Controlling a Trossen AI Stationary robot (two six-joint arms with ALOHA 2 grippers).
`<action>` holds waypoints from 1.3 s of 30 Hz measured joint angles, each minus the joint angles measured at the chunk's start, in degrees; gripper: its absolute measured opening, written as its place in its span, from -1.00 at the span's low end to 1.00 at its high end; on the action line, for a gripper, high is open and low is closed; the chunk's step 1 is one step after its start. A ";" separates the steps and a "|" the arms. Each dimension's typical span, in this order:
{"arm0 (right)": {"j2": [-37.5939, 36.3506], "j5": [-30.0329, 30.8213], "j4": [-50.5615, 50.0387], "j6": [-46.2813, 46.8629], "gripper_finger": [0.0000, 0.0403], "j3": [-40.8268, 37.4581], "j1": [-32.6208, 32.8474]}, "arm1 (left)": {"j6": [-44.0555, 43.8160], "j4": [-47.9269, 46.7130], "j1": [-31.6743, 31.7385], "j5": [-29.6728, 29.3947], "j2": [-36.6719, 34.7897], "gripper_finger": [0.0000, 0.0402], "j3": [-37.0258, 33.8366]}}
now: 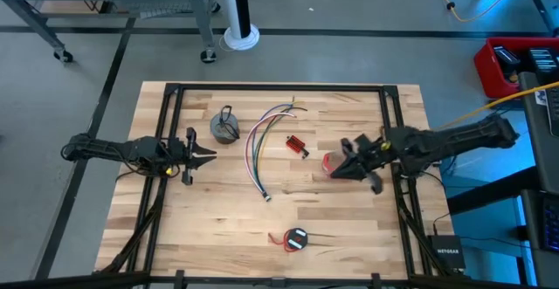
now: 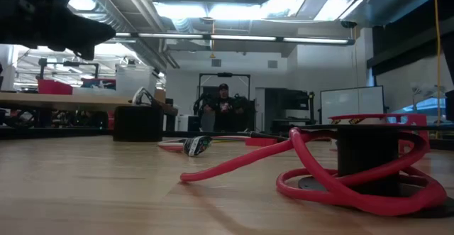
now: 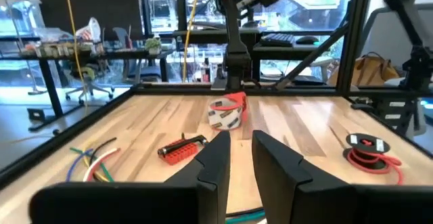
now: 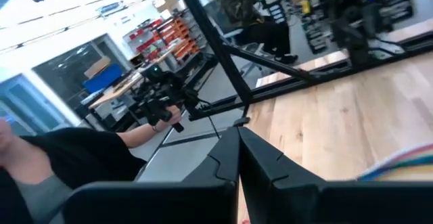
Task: Coil cords
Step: Return to Home Position
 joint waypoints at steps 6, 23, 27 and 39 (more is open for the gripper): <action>-12.36 3.46 -11.91 2.68 -0.95 0.06 0.15 | -1.16 -0.02 -0.02 0.06 0.00 -0.72 0.00; -34.77 15.12 -0.41 5.79 -0.95 -24.28 0.15 | -0.88 -0.02 -0.02 0.02 0.00 -0.72 0.00; -37.26 17.19 2.31 5.79 -0.95 -27.99 0.15 | -0.83 -0.02 -0.02 0.02 -0.01 -0.72 0.00; -37.77 20.18 -3.57 4.98 -0.95 -28.82 0.15 | 2.40 0.26 0.28 -2.05 -0.02 -0.72 -0.02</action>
